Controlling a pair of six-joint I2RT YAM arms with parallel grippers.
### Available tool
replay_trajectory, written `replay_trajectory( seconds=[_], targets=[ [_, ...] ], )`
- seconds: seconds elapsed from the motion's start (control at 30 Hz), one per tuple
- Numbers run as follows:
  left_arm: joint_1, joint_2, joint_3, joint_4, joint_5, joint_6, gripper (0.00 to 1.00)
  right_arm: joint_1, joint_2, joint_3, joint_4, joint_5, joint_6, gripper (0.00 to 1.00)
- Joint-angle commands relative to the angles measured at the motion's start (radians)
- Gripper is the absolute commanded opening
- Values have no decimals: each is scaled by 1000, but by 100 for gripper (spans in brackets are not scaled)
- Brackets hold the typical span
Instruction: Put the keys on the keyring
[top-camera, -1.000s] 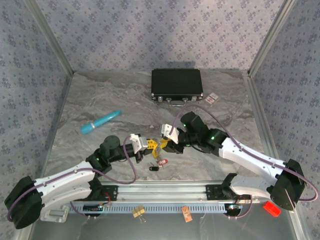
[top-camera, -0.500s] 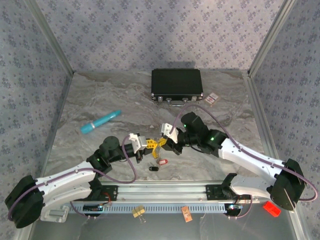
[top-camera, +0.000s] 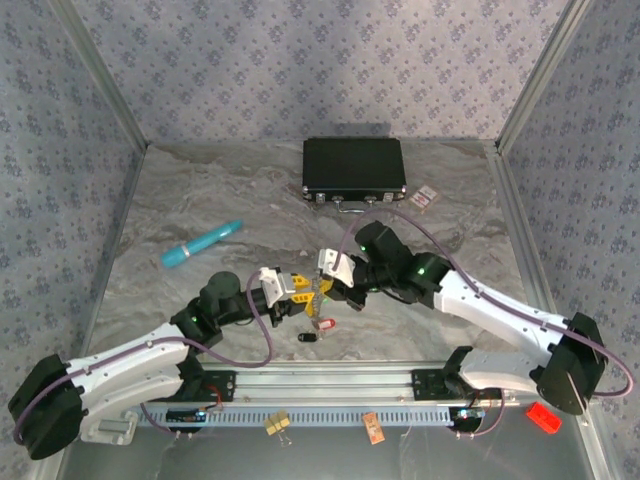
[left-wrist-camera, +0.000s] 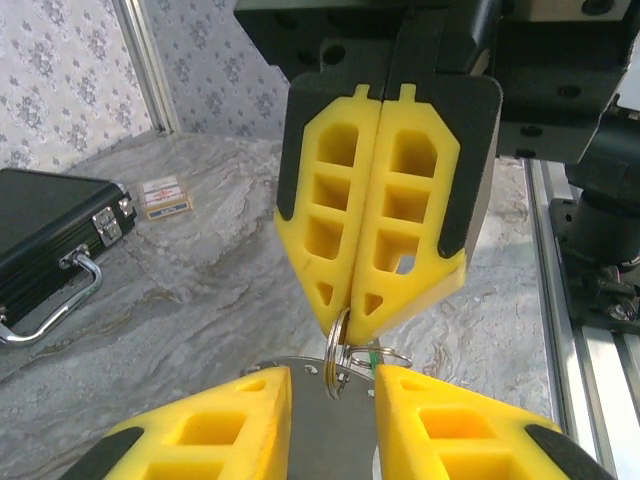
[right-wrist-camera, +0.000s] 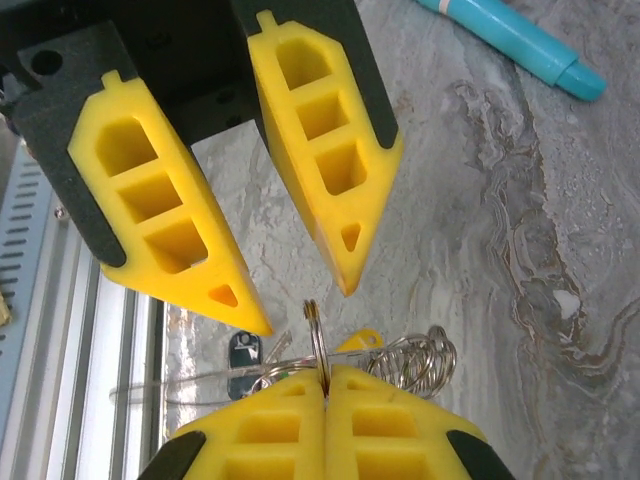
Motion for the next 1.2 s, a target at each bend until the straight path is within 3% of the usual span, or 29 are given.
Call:
replay_trajectory(
  seconds=[0.0,0.43,0.63,0.87,1.17],
  targets=[
    [-6,-11,38,-44,-6,29,27,21,26,71,-123,59,-86,0],
    [-6,23,54,-37,25,33,18,82,92,162,-169,96,-136,0],
    [-6,16,52,-36,31,36,3,89,94,165,-164,99,-134,0],
    [-5,-1,11,53,54,2,0,6,-18,36,-8,-31,-22,23],
    [-4,18,-27,193,80,-60,0,-28,-51,-82,144,-114,80,27]
  ],
)
